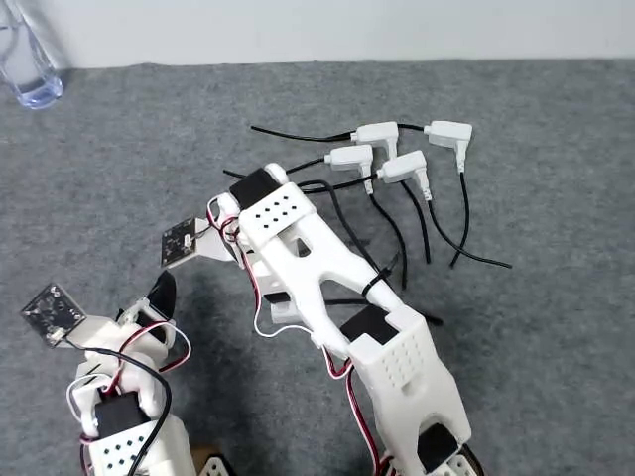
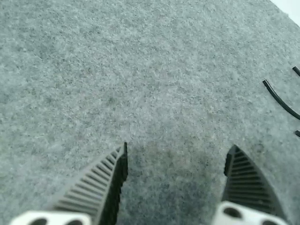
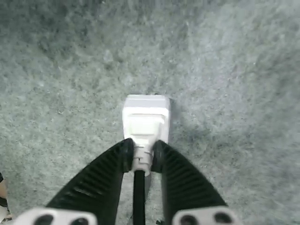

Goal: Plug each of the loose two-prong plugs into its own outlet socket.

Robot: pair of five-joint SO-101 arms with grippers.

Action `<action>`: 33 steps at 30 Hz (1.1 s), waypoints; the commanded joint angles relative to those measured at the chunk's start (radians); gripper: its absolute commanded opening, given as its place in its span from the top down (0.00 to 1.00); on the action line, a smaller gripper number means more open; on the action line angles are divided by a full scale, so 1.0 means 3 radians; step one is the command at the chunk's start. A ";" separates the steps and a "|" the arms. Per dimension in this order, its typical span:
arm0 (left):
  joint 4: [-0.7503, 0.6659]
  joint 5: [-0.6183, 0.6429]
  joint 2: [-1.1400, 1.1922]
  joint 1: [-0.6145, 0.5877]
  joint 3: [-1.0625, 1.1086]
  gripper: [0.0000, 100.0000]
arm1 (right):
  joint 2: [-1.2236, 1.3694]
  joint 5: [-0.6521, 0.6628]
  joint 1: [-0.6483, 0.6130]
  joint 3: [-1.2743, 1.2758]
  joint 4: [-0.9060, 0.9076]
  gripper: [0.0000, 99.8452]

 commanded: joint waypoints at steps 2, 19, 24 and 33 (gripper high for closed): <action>0.0000 -0.0036 -0.0010 0.0015 -0.0018 0.68 | -0.0115 0.0026 -0.0028 -0.0159 -0.0069 0.99; -0.0005 -0.0036 -0.0010 0.0015 -0.0018 0.68 | 0.0417 -0.0036 -0.0038 -0.0159 -0.0176 0.99; -0.0005 -0.0036 -0.0010 0.0015 -0.0018 0.68 | 0.0473 -0.0036 -0.0028 0.0036 -0.0146 0.99; -0.0005 -0.0036 -0.0010 0.0015 -0.0018 0.68 | 0.0222 -0.0036 -0.0038 -0.0031 0.0084 0.97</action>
